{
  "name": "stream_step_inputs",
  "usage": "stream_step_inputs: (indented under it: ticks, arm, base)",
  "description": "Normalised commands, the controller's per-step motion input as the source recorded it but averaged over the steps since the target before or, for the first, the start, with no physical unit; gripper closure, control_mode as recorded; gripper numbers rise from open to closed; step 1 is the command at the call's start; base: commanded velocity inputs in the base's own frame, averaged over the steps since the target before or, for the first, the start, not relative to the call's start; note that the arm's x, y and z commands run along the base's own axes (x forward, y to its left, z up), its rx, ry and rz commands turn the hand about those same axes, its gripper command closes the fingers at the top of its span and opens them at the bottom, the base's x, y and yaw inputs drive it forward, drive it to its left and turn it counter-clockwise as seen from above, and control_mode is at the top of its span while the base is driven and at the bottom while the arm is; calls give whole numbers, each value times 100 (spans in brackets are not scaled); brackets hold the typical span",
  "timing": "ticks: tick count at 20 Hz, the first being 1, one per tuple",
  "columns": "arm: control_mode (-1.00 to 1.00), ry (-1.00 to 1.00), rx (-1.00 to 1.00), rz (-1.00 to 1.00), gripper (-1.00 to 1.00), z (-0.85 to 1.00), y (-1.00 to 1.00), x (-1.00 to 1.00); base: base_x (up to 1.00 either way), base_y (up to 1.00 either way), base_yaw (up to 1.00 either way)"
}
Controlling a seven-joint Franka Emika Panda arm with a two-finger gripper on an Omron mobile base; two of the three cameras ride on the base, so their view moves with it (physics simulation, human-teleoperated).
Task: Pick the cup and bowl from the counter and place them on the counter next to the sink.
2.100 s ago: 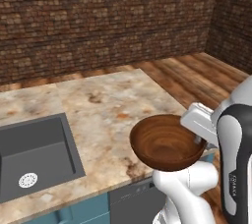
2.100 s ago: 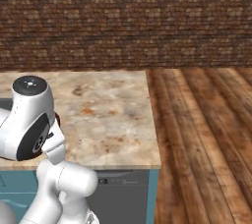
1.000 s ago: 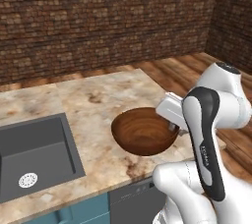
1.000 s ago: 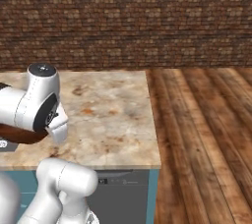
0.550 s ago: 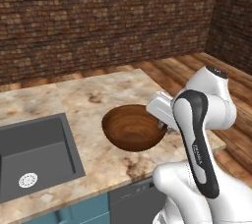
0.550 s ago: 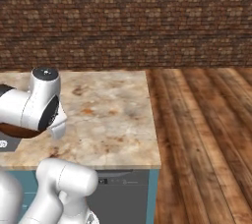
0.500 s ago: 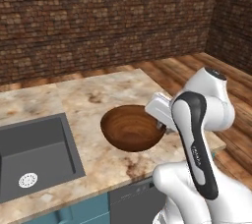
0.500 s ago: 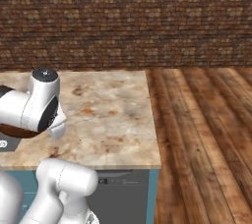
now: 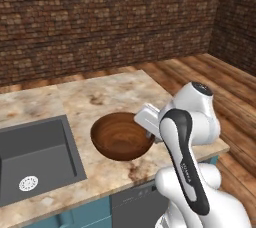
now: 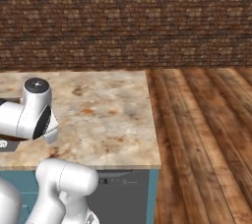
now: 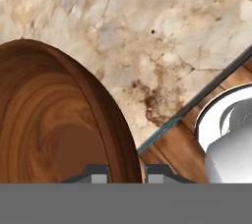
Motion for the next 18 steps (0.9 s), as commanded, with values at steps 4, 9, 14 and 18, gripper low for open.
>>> stream_step_inputs:
  ticks: [4,9,14,18]
  arm:
    - [-100,0,0,0,100,-13,5,21]
    - [-100,1,0,0,100,-2,0,33]
    - [-100,1,0,0,100,-19,0,29]
    - [-100,6,0,0,100,-16,4,17]
  base:
    - [0,0,0]
    - [0,0,0]
    - [0,0,0]
    - [0,0,0]
